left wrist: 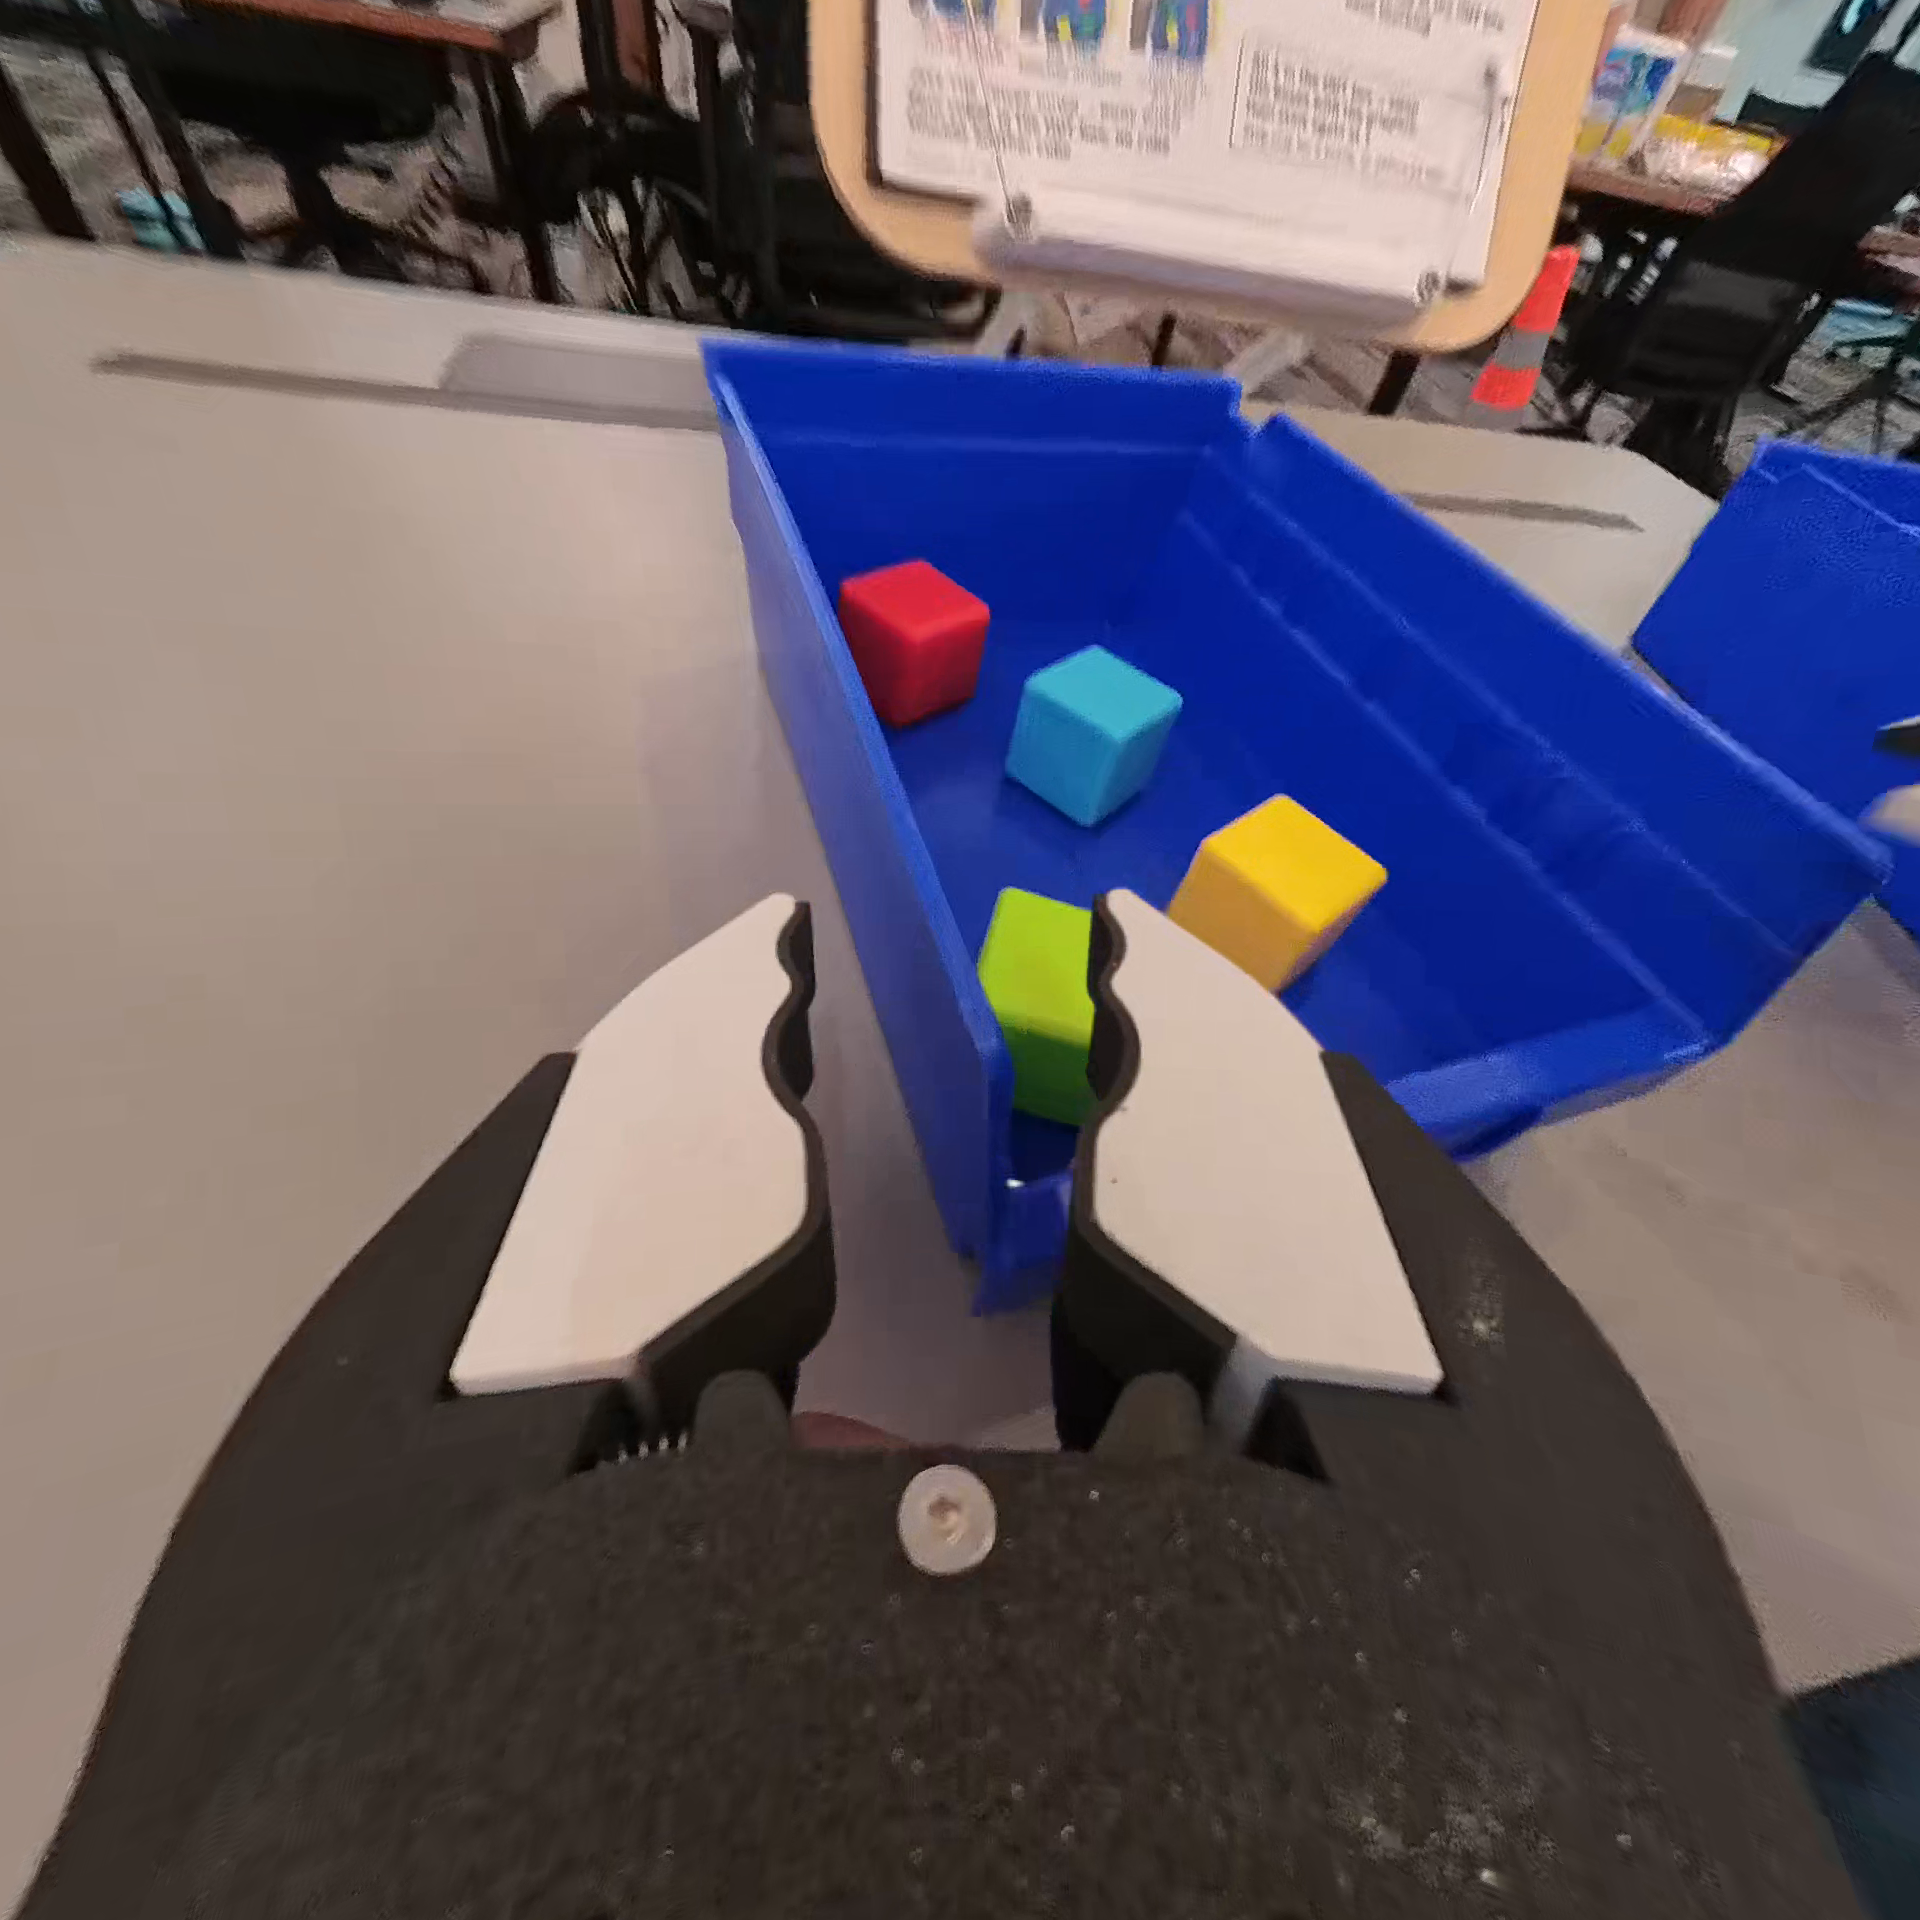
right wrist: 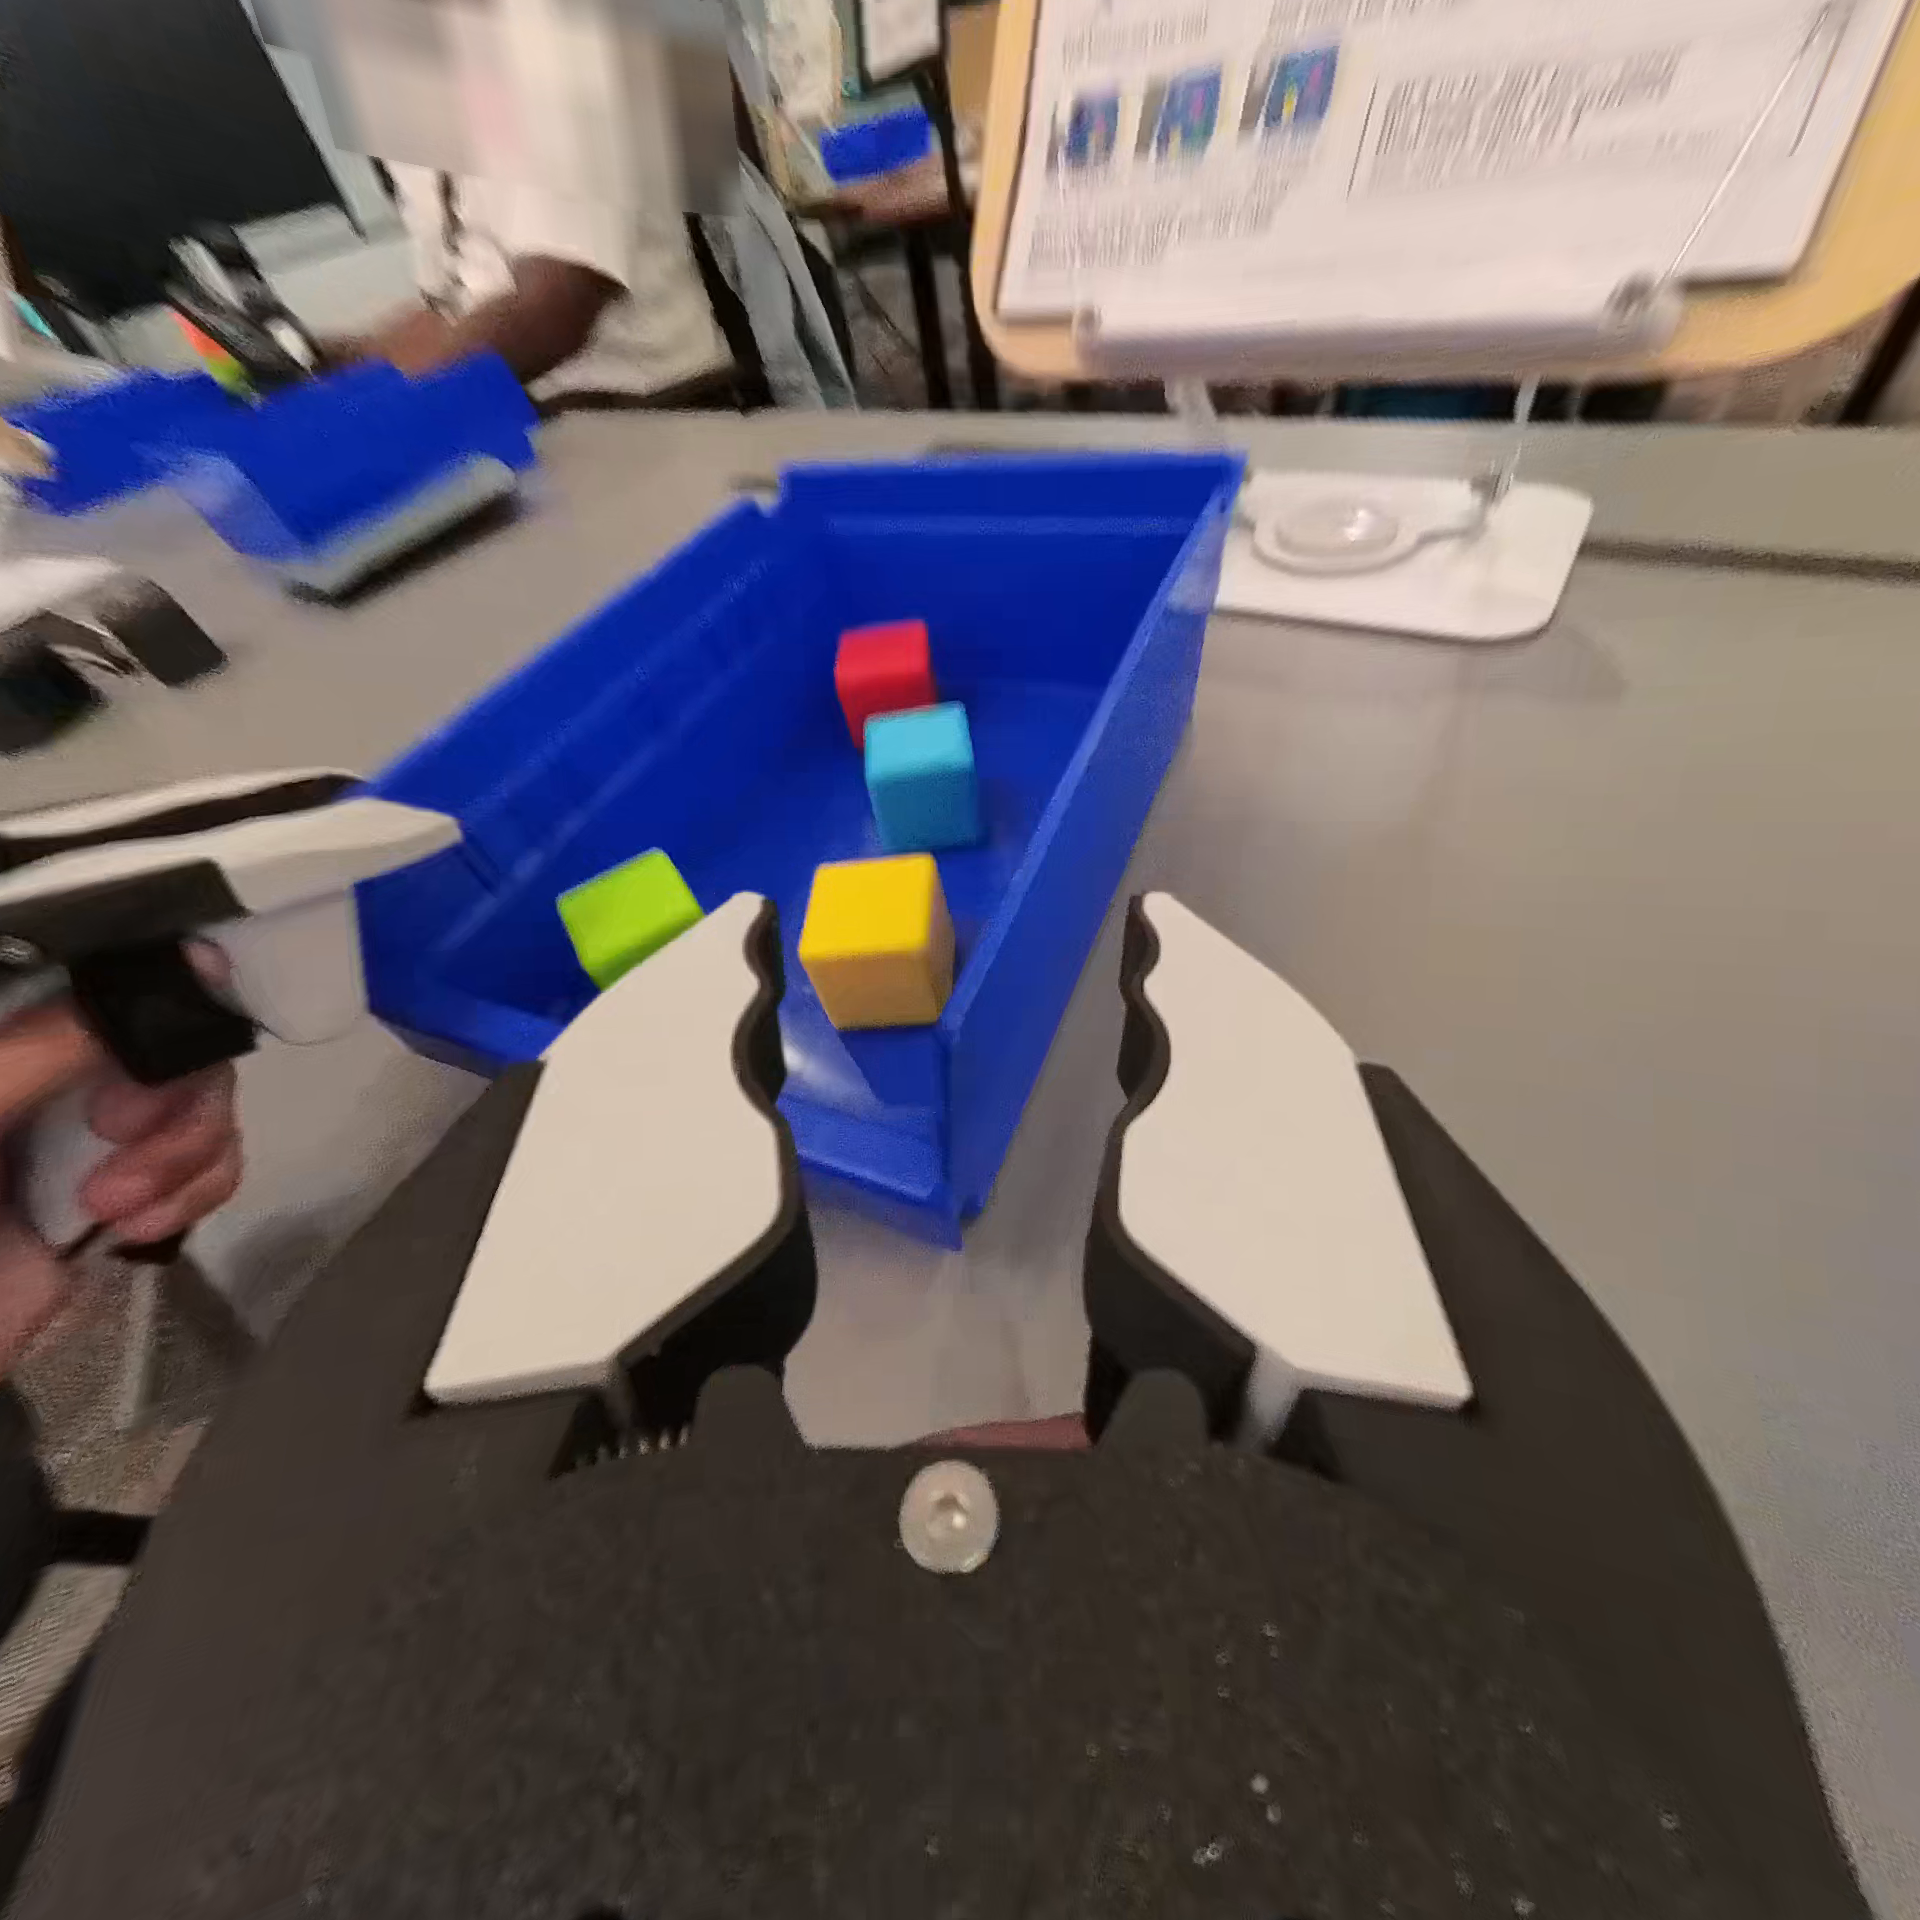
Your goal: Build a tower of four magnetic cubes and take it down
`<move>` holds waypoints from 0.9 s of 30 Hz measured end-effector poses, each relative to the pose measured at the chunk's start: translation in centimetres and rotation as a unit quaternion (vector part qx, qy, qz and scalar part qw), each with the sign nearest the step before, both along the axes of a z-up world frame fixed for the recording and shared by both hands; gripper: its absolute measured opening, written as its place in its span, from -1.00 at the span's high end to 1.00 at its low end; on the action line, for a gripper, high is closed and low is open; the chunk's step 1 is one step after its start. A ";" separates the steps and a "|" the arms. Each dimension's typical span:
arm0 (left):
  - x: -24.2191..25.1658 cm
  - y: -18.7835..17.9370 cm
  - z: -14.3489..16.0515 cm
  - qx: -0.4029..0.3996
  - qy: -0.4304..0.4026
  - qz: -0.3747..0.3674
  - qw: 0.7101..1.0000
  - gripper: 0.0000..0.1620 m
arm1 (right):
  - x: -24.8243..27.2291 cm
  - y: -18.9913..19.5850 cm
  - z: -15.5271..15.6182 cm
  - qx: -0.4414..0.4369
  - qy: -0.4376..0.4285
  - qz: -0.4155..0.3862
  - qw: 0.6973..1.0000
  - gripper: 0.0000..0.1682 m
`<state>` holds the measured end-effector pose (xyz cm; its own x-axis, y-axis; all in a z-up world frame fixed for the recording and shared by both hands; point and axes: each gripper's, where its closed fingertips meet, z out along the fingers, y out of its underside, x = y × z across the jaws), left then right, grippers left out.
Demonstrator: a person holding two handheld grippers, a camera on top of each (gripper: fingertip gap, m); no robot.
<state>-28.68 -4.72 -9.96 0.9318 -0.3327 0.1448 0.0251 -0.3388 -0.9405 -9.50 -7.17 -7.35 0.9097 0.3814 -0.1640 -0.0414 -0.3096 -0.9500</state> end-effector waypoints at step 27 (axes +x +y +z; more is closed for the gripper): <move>-20.1 8.3 -0.2 -0.015 0.012 0.103 0.995 0.95 | -21.1 6.8 -4.6 -0.036 0.003 -0.140 0.989 0.90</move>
